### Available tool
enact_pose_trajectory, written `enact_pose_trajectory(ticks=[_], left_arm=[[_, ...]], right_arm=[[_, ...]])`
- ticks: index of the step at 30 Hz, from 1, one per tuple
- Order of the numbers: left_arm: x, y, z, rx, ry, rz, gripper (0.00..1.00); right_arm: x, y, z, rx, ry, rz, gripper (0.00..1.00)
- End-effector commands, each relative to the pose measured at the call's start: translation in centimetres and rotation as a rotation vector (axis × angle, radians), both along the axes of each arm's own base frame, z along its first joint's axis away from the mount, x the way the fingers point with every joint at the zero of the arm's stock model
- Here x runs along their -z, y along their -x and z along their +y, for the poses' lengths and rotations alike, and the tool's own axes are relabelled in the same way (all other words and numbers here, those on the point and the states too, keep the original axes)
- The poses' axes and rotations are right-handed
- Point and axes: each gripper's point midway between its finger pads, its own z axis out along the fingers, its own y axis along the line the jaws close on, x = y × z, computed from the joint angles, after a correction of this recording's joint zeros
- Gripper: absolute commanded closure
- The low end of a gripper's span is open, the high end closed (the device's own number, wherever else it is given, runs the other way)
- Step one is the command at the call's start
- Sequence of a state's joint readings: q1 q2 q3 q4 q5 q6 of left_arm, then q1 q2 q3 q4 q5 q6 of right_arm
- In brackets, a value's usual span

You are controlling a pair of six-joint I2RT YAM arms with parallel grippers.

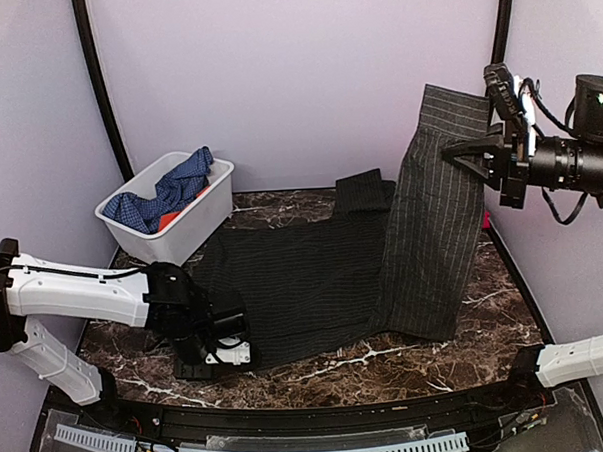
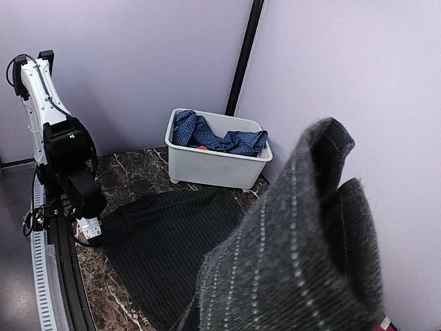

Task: Fold and stack the mixed laundry pile
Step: Pick up the flattened shirt from the center of the board.

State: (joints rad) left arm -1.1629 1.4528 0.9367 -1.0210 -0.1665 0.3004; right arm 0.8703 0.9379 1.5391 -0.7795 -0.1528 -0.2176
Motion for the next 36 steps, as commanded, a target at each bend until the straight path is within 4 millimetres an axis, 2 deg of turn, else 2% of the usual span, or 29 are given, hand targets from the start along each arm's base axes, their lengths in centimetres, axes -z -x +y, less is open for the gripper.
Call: enact_pose_trajectory(ticks=[1,5,6,7,9,15,20,24,29,33,36], left_arm=[[-2.7,-1.7,1.0,-0.028,0.011,-0.089,1.00],[-3.1,-2.8,0.8,-0.061,0.053,-0.103,0.99],[-3.2,-2.8,0.3,-0.061,0.072,-0.100,0.94],[-2.9,-2.5,0.0,-0.057,0.085,-0.076,0.77],[-2.4,-1.8,-0.5,-0.042,0.100,-0.032,0.60],[0.7,-0.7,-0.4,0.005,0.053,0.038,0.52],[2.6,-0.7,-1.6,0.007,0.052,0.064,0.52],[4.4,0.0,-1.5,0.015,0.005,0.100,0.53],[5.2,0.4,-1.3,0.025,-0.010,0.114,0.55],[5.6,0.0,-0.5,0.044,-0.044,0.075,0.67],[4.9,-0.7,-0.9,0.049,-0.039,0.034,0.90]], right_arm=[[-1.1,-2.4,-0.2,0.096,0.021,-0.127,1.00],[-1.0,-4.6,0.6,0.159,0.035,-0.170,1.00],[-1.1,-4.7,0.8,0.153,0.032,-0.172,1.00],[-1.0,-4.8,1.1,0.146,0.033,-0.170,1.00],[-0.8,-4.8,1.4,0.139,0.040,-0.160,1.00],[-0.4,-4.7,1.3,0.137,0.048,-0.145,1.00],[-0.6,-4.5,1.0,0.138,0.041,-0.148,1.00],[-1.0,-4.4,0.8,0.138,0.040,-0.154,1.00],[-0.9,-4.3,0.4,0.148,0.044,-0.155,1.00],[-1.0,-4.1,0.2,0.149,0.038,-0.157,1.00],[-0.9,-4.1,0.2,0.150,0.042,-0.156,1.00]])
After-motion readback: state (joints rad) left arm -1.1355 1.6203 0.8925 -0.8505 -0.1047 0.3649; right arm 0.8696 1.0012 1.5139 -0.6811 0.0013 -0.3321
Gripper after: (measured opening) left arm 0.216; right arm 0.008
